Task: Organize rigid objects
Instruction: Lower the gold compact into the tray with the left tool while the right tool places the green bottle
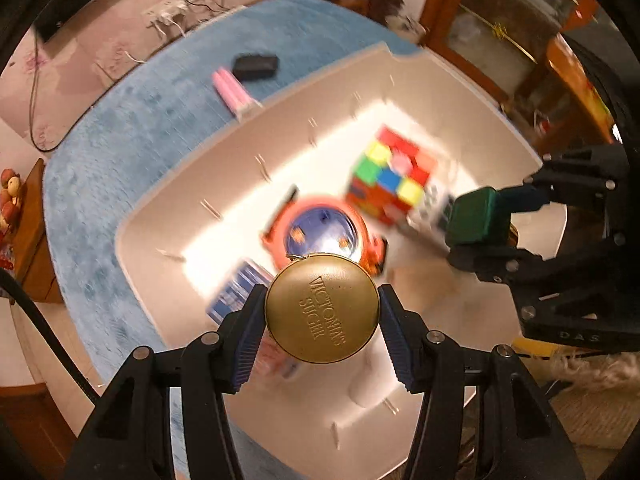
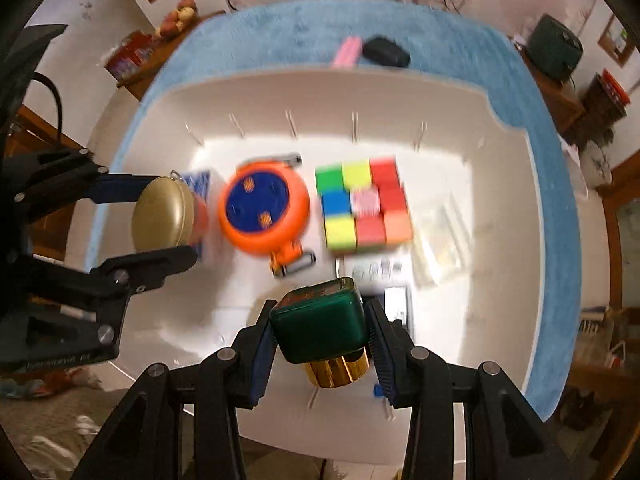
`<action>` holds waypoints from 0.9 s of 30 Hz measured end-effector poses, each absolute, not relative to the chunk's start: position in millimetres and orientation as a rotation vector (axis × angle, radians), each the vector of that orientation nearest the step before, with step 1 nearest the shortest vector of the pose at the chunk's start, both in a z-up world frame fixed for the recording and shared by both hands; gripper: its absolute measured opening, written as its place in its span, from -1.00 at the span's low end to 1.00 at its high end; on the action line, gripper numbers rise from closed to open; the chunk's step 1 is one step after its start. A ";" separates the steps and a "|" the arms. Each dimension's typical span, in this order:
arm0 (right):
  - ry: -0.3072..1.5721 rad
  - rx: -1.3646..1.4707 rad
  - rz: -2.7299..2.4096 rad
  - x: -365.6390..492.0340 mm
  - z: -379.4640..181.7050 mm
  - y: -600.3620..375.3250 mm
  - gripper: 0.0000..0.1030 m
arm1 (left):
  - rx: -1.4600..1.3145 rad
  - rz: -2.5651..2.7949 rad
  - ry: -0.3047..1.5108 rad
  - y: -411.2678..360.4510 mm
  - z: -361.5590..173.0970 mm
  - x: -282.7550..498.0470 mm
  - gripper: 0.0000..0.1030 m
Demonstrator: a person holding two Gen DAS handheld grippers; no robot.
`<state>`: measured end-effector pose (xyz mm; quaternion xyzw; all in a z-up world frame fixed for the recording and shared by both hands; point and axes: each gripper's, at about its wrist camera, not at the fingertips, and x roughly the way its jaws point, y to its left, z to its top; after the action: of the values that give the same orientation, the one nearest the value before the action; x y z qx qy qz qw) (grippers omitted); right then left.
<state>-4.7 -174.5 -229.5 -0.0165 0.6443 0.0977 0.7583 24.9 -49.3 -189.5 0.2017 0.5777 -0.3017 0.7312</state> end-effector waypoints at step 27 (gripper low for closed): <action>1.451 -0.132 0.112 -27.1 -257.4 -166.8 0.06 | 0.471 -0.679 1.395 -54.9 -242.9 -20.0 0.16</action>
<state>-27.1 -166.8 -257.4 -0.0602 0.6625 0.0511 0.7448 -20.0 -54.9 -242.9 0.2106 0.6235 -0.3033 0.6891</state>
